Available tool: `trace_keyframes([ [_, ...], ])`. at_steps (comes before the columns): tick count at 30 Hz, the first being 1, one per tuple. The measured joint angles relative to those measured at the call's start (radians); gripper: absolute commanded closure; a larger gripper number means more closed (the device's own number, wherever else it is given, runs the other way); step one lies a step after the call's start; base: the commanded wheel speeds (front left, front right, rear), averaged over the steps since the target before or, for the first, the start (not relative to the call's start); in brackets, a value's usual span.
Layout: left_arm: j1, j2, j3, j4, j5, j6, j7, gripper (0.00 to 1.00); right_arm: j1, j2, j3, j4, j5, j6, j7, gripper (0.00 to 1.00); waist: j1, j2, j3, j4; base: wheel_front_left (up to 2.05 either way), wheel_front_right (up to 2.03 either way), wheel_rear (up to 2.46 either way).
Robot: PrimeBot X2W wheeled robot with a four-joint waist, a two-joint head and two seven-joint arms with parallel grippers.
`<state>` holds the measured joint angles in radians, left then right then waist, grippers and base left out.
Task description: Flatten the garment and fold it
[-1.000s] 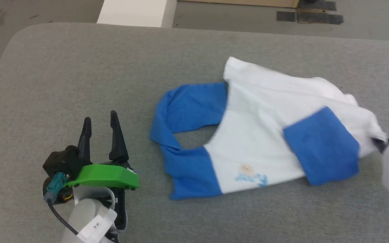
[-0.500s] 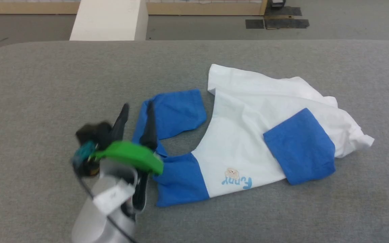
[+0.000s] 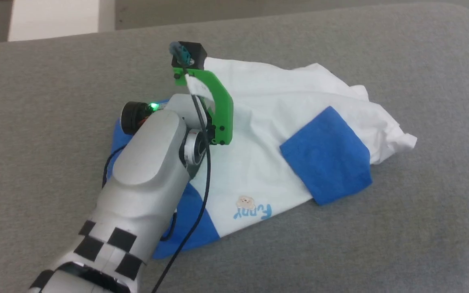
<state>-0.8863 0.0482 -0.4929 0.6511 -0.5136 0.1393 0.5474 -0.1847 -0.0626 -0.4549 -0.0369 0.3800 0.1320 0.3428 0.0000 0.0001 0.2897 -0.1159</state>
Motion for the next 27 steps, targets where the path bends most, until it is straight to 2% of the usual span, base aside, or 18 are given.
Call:
trace_keyframes([
  [4, -0.02, 0.0, -0.006, 0.034, -0.009, 0.005, 0.041, 0.0, -0.006, 0.003, 0.001, 0.025, 0.008, 0.0, -0.023, 0.0, 0.0, 0.0, 0.035, -0.04, 0.0, 0.0, 0.0],
  [5, -0.02, 0.0, -0.007, 0.04, -0.011, 0.005, 0.044, 0.13, -0.006, 0.003, 0.001, 0.029, 0.008, 0.0, -0.028, 0.0, 0.0, 0.0, 0.043, -0.049, 0.0, 0.0, 0.0],
  [6, -0.02, -0.001, -0.005, 0.042, -0.017, 0.005, 0.039, 0.67, -0.007, 0.003, 0.0, 0.033, 0.008, 0.0, -0.032, 0.0, 0.0, 0.0, 0.049, -0.055, 0.0, 0.0, 0.0],
  [7, -0.02, 0.0, -0.005, 0.043, -0.018, 0.005, 0.03, 1.0, -0.009, 0.004, -0.001, 0.038, 0.008, 0.0, -0.036, 0.0, 0.0, 0.0, 0.057, -0.062, 0.0, 0.0, 0.0],
  [9, -0.02, 0.0, -0.002, 0.041, -0.027, 0.002, 0.009, 1.0, -0.012, 0.004, -0.002, 0.044, 0.007, 0.0, -0.044, 0.0, 0.0, 0.0, 0.067, -0.071, 0.0, 0.0, 0.0],
  [14, -0.048, 0.002, 0.064, 0.008, -0.034, 0.02, -0.165, 1.0, -0.022, 0.004, 0.004, 0.05, 0.004, 0.0, -0.045, 0.0, 0.0, 0.0, 0.077, -0.068, 0.0, 0.0, 0.0],
  [15, -0.078, 0.015, 0.101, -0.001, -0.034, 0.039, -0.245, 1.0, -0.028, 0.004, 0.016, 0.05, 0.004, 0.0, -0.045, 0.0, 0.0, 0.0, 0.082, -0.065, 0.0, 0.0, 0.0],
  [18, -0.132, 0.075, 0.175, 0.008, -0.034, 0.083, -0.338, 1.0, -0.047, 0.004, 0.042, 0.047, 0.004, 0.0, -0.045, 0.0, 0.0, 0.0, 0.096, -0.068, 0.0, 0.0, 0.0],
  [21, -0.149, 0.15, 0.248, 0.022, -0.037, 0.13, -0.401, 1.0, -0.059, 0.001, 0.059, 0.046, 0.007, 0.0, -0.053, 0.0, 0.0, 0.0, 0.112, -0.074, 0.0, 0.0, 0.0],
  [25, -0.14, 0.207, 0.326, 0.037, -0.069, 0.182, -0.44, 1.0, -0.06, -0.004, 0.073, 0.051, 0.007, 0.0, -0.062, 0.0, 0.0001, 0.0, 0.128, -0.077, 0.0, 0.0, 0.0],
  [26, -0.104, 0.21, 0.343, 0.043, -0.094, 0.195, -0.425, 0.66, -0.06, -0.011, 0.086, 0.059, 0.007, 0.0, -0.062, 0.0, 0.0001, 0.0, 0.132, -0.066, 0.0, 0.0, 0.0],
  [27, -0.092, 0.207, 0.345, 0.039, -0.102, 0.187, -0.413, 0.0, -0.06, -0.013, 0.091, 0.059, 0.007, 0.0, -0.062, 0.0, 0.0001, 0.0, 0.132, -0.061, 0.0, 0.0, 0.0],
])
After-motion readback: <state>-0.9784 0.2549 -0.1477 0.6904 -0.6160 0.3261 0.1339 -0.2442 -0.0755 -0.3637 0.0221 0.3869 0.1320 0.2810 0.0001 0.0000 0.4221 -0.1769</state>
